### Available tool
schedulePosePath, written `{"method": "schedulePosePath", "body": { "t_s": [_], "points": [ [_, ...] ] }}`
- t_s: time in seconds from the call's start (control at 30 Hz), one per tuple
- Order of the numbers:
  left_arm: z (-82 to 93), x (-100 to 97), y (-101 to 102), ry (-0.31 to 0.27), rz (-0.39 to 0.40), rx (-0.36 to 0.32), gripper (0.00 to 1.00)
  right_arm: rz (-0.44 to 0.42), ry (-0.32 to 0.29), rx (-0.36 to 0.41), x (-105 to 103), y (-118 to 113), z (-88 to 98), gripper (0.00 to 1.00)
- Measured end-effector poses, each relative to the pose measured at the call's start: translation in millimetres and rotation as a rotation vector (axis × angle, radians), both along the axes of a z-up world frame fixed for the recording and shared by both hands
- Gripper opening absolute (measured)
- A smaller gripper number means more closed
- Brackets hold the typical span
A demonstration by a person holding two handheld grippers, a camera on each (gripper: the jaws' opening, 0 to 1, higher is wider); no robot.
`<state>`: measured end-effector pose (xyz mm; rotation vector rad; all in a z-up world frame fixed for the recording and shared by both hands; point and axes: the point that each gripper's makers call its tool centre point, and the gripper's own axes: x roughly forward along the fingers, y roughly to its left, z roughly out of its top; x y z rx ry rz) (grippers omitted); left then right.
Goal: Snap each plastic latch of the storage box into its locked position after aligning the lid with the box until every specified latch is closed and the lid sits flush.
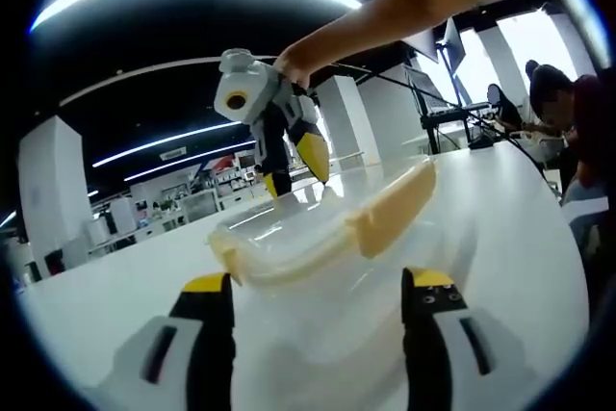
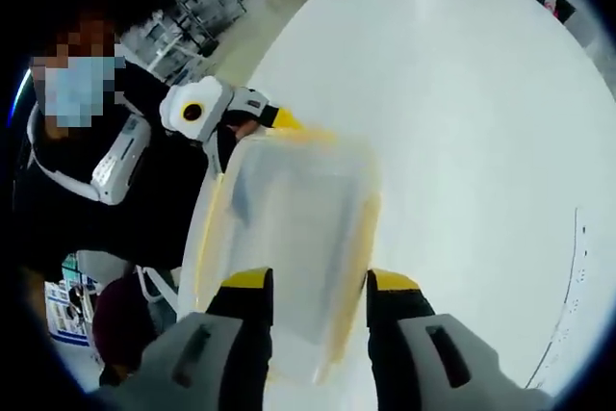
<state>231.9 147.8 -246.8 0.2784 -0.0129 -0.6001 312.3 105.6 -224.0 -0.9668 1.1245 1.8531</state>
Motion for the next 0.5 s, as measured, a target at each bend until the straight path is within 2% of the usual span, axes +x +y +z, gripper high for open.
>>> {"method": "schedulePosePath", "body": {
  "t_s": [0.27, 0.33, 0.43, 0.5],
  "points": [
    [0.0, 0.8, 0.2, -0.001, 0.001, 0.001, 0.70, -0.016, 0.004, -0.018, -2.6, 0.3, -1.6, 0.38],
    [0.1, 0.6, 0.2, -0.001, 0.001, 0.001, 0.70, -0.027, 0.017, -0.037, -1.7, 0.2, -2.8, 0.39],
    [0.0, 0.9, 0.3, -0.001, 0.001, 0.002, 0.70, -0.106, 0.071, -0.084, -9.7, -1.7, -6.8, 0.43],
    [0.0, 1.2, 0.4, -0.001, 0.001, 0.002, 0.70, -0.101, 0.073, -0.090, -13.6, -2.0, -9.9, 0.43]
  ]
}}
